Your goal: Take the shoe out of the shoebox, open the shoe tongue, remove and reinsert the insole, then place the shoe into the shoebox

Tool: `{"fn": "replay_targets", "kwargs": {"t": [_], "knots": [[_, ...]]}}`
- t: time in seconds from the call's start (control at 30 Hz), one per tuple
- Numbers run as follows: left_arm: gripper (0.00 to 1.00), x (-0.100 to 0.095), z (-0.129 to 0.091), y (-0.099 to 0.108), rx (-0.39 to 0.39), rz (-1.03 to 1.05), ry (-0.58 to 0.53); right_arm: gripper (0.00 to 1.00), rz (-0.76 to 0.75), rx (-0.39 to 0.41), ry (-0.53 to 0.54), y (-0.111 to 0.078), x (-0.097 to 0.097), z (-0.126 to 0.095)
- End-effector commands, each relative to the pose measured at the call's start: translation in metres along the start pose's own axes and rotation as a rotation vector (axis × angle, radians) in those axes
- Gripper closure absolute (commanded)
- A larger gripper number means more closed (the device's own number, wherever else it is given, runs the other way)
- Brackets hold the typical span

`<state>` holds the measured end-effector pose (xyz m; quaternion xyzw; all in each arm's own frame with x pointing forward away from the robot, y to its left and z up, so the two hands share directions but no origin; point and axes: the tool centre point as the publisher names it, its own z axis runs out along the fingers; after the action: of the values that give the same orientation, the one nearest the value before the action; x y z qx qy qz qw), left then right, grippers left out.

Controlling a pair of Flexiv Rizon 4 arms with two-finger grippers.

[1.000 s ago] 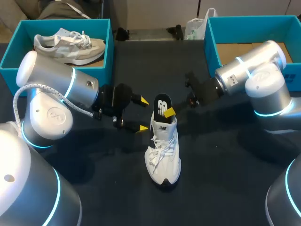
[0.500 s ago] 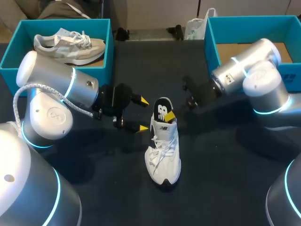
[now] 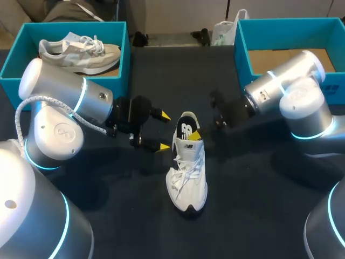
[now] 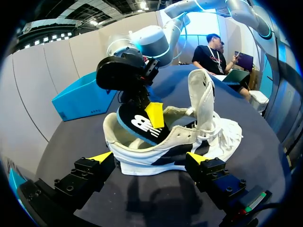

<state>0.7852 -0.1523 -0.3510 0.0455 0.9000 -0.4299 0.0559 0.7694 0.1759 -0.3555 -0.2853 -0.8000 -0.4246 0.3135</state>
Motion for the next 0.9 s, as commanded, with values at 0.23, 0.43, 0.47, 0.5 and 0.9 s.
{"fn": "replay_targets", "kwargs": {"t": [0.23,0.43,0.47,0.5,0.9], "knots": [[0.0,0.0,0.0,-0.001,-0.003,0.0,0.001,0.81,-0.032,0.01,-0.017,0.014,-0.002,-0.008],[0.0,0.0,0.0,-0.001,-0.003,0.0,0.001,0.83,-0.041,0.023,-0.006,0.02,-0.008,-0.005],[0.0,0.0,0.0,-0.001,-0.003,0.0,0.001,0.84,-0.036,0.026,-0.004,0.021,-0.009,-0.004],[0.0,0.0,0.0,-0.001,-0.003,0.0,0.001,0.88,-0.019,0.033,-0.001,0.021,-0.01,-0.004],[0.0,0.0,0.0,-0.001,-0.003,0.0,0.001,1.0,0.16,0.072,0.073,0.006,-0.007,-0.002]]}}
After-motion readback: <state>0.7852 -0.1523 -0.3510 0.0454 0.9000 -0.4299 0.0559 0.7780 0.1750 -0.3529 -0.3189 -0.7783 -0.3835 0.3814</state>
